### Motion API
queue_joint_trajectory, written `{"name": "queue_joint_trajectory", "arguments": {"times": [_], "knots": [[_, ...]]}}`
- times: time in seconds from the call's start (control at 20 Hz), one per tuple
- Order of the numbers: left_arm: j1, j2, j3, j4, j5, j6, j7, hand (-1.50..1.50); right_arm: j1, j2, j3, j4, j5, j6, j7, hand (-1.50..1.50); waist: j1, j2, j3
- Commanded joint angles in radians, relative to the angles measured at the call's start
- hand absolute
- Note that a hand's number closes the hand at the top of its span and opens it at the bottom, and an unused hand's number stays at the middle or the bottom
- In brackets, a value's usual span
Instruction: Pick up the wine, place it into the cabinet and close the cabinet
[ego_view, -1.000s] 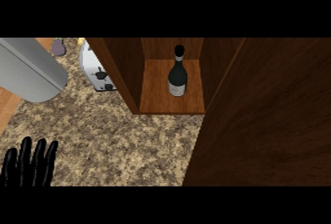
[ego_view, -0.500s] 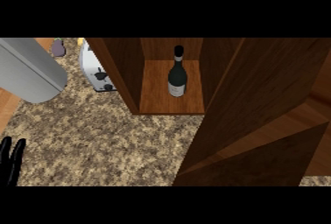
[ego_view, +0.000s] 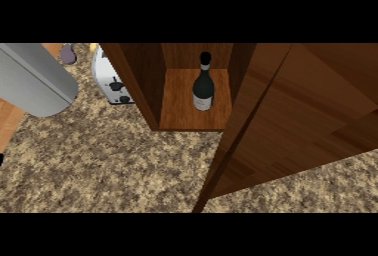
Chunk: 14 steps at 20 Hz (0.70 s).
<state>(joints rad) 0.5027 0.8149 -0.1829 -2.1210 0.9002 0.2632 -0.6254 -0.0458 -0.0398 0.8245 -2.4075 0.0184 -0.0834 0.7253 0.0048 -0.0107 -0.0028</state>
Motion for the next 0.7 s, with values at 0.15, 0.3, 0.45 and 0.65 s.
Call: {"name": "queue_joint_trajectory", "arguments": {"times": [0.15, 0.3, 0.45, 0.65], "knots": [[-0.032, -0.016, 0.015, 0.029, 0.032, -0.054, 0.044, -1.50, -0.235, 0.036, 0.186, 0.047, 0.129, -0.178, 0.003, 1.50, 0.001, 0.004, -0.001], [-0.039, 0.010, 0.073, -0.012, 0.088, -0.057, 0.091, -1.50, -0.331, 0.034, 0.173, 0.083, 0.138, -0.257, 0.040, 1.50, 0.013, 0.002, -0.002], [-0.057, -0.021, 0.023, -0.039, 0.040, -0.048, 0.079, -1.50, -0.420, 0.032, 0.117, 0.195, 0.077, -0.284, -0.010, 1.50, 0.027, 0.010, 0.000], [-0.061, -0.028, 0.022, -0.012, 0.021, -0.048, 0.086, -1.50, -0.548, 0.031, 0.022, 0.198, -0.029, -0.336, 0.060, 1.50, 0.036, 0.012, -0.002]]}}
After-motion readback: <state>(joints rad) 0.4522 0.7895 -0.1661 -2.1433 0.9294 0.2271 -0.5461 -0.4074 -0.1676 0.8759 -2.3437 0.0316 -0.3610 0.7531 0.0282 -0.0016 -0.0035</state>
